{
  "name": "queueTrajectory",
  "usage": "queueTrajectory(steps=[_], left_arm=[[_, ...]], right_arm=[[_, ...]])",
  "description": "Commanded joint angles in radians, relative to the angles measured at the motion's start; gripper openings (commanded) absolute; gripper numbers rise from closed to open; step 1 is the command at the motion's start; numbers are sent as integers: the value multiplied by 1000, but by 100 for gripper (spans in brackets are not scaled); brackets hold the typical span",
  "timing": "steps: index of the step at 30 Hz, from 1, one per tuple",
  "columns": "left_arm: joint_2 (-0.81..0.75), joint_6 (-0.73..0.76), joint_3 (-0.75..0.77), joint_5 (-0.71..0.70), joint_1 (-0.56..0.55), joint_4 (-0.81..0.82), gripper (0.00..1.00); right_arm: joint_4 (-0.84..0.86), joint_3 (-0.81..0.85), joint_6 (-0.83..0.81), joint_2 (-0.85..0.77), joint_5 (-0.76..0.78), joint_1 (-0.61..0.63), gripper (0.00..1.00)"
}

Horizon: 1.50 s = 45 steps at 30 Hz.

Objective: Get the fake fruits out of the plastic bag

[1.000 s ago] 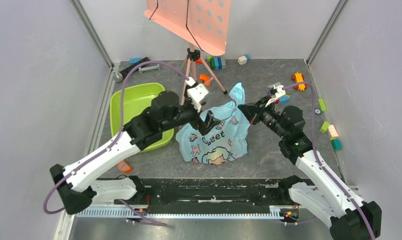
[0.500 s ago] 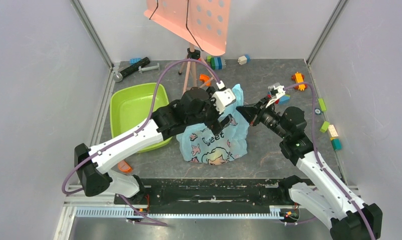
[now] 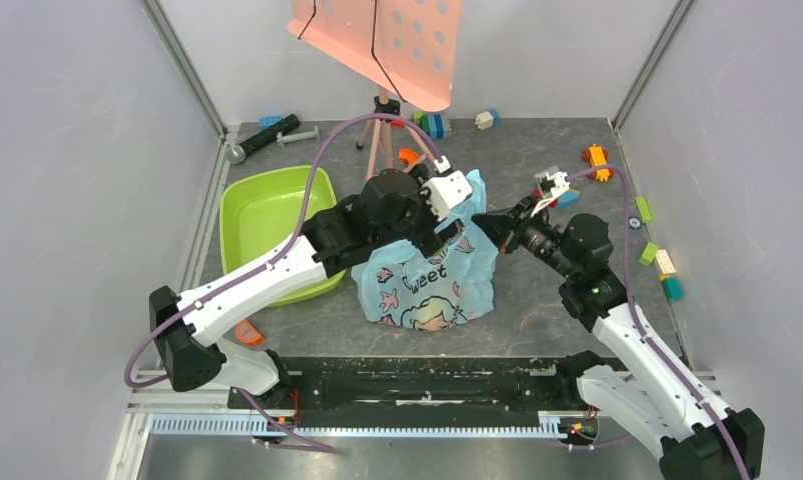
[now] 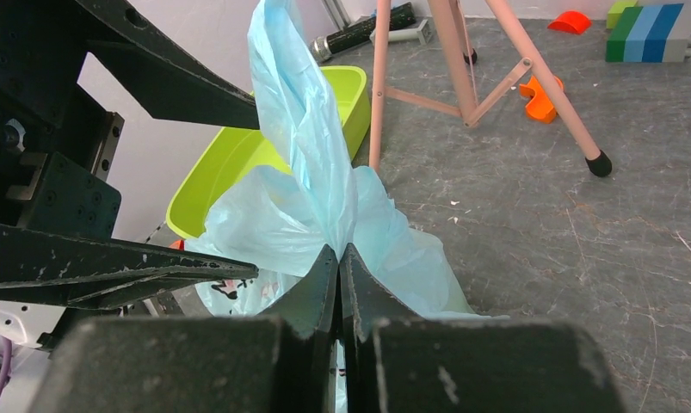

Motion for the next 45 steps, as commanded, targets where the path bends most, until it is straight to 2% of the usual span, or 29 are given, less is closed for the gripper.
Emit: queueTrajectory(steps=[1,9,20,28,32,40,45], left_arm=[[-23,60,40,21,-4,-1,89],[36,88,80,64,-4,-30,92],[108,95,88,57,-4,-62,85],[102,85,105,43,-3,-80,61],[61,63,96,60,-5,-71,39],[-90,-34,6,38,11,59,34],[-215,-162,-86,41,95,226,25]], right_arm=[[12,2,-15,-8,-19,-2,0],[12,-4,-15,-3,-26,-1,0],[11,-3,-14,-14,-30,-1,0],[2,-2,-17,-29,-7,-1,0],[21,-9,-6,-48,43,-1,0],[70,54,6,-34,104,-2,0],[76,120,-24,11,136,-2,0]])
